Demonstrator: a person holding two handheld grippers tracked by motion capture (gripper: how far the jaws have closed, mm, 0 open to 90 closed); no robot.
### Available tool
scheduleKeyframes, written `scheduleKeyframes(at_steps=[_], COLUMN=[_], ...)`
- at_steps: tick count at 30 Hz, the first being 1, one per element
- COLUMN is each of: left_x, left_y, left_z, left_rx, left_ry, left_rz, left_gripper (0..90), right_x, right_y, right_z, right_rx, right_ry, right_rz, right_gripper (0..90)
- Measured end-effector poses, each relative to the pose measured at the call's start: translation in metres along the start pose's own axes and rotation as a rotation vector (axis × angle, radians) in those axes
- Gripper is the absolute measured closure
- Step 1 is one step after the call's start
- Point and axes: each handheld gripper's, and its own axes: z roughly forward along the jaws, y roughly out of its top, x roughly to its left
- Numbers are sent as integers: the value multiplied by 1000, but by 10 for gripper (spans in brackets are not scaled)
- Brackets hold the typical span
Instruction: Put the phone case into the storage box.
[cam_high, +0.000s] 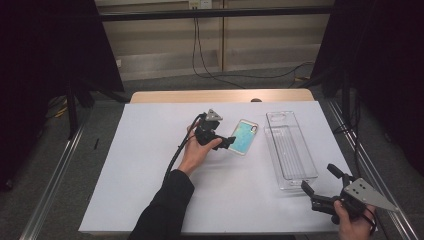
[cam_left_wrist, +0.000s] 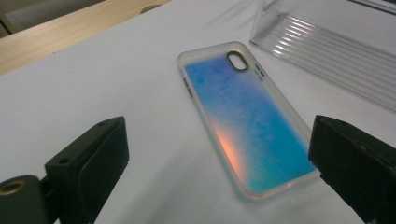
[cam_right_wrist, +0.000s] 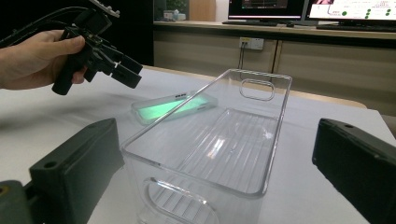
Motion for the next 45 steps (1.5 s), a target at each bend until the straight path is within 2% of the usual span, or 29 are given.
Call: scheduleKeyframes(at_steps=[2, 4, 7, 11, 15, 20, 21, 27, 32, 34, 38, 45], left_x=[-1, -2, -5, -11, -15, -22, -23, -23, -21, -20, -23, -25], left_y=[0, 0, 1, 7, 12, 15, 16, 19, 20, 20, 21, 23], left_z=[1, 3, 7, 15, 23, 33, 36, 45, 51, 53, 60, 70], left_rx=[-5, -20, -14, 26, 58, 76, 80, 115, 159, 155, 169, 183], left_ry=[-24, -19, -25, -1, -5, 10, -1, -7, 6, 7, 26, 29], left_rz=[-27, -31, -49, -17, 4, 33, 32, 24, 40, 25, 34, 38], left_gripper=[52, 52, 56, 56, 56, 52, 48, 39, 41, 41, 41, 42], right_x=[0, 0, 0, 0, 0, 0, 0, 0, 0, 0, 0, 0], right_y=[0, 0, 0, 0, 0, 0, 0, 0, 0, 0, 0, 0], right_z=[0, 0, 0, 0, 0, 0, 0, 0, 0, 0, 1, 1], right_rx=[0, 0, 0, 0, 0, -2, -1, -1, -2, -3, -1, 0], right_ry=[-1, 1, 1, 2, 1, 2, 2, 4, 5, 5, 7, 10], right_rz=[1, -2, -2, -4, 0, 1, 1, 1, 0, 2, 0, -2], right_gripper=[4, 4, 4, 4, 4, 4, 4, 4, 4, 4, 4, 4])
